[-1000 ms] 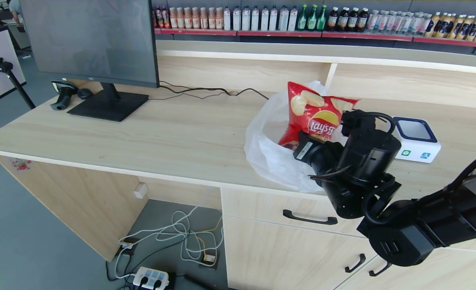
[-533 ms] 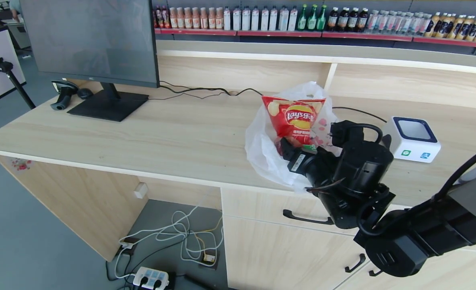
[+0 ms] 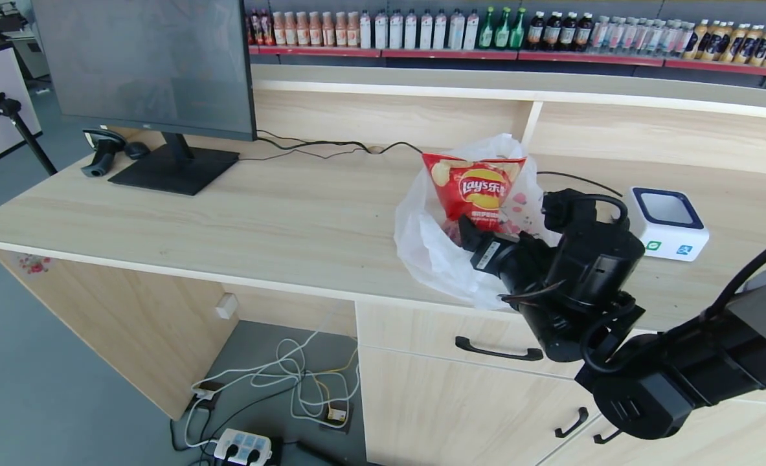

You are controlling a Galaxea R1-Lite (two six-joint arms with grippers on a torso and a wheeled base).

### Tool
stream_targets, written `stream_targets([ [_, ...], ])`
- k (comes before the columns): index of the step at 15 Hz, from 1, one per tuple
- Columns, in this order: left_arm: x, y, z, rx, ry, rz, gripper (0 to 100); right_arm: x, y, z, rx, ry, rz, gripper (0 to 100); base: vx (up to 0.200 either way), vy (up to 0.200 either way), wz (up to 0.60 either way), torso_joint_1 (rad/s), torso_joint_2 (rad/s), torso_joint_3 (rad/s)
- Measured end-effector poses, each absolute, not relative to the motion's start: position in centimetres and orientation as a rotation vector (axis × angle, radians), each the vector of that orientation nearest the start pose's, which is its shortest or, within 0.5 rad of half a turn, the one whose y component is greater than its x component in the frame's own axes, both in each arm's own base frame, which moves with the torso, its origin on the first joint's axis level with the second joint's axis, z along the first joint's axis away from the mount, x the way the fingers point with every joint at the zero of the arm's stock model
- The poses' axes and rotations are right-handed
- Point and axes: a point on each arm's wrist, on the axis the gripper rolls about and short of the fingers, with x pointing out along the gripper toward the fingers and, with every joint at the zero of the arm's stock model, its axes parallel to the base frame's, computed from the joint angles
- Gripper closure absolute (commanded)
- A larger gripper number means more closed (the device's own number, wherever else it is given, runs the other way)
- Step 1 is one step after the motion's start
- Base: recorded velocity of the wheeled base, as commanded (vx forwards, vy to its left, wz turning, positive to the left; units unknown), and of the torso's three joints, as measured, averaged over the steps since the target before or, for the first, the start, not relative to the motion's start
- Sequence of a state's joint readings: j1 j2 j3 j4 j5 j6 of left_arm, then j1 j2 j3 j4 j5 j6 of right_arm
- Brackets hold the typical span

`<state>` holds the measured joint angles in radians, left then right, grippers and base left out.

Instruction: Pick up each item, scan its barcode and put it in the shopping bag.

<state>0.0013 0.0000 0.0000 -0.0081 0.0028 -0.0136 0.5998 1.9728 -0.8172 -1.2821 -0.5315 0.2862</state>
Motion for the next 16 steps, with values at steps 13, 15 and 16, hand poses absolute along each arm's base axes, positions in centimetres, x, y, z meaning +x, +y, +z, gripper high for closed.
stream_targets([
  [13, -2.3, 0.0, 7.6, -0.013, -0.007, 0.004, 0, 24.9, 12.2, 20.1, 0.241, -0.25, 0.265, 0, 0.0, 0.0, 0.0, 0.0, 0.0, 0.0],
  [15, -2.3, 0.0, 7.6, -0.013, -0.007, 0.004, 0, 24.6, 11.5, 20.1, 0.237, -0.256, 0.27, 0, 0.0, 0.0, 0.0, 0.0, 0.0, 0.0],
  [16, -2.3, 0.0, 7.6, -0.013, -0.007, 0.004, 0, 24.6, 11.0, 20.2, 0.234, -0.259, 0.268, 0, 0.0, 0.0, -0.6, 0.007, 0.0, 0.002],
])
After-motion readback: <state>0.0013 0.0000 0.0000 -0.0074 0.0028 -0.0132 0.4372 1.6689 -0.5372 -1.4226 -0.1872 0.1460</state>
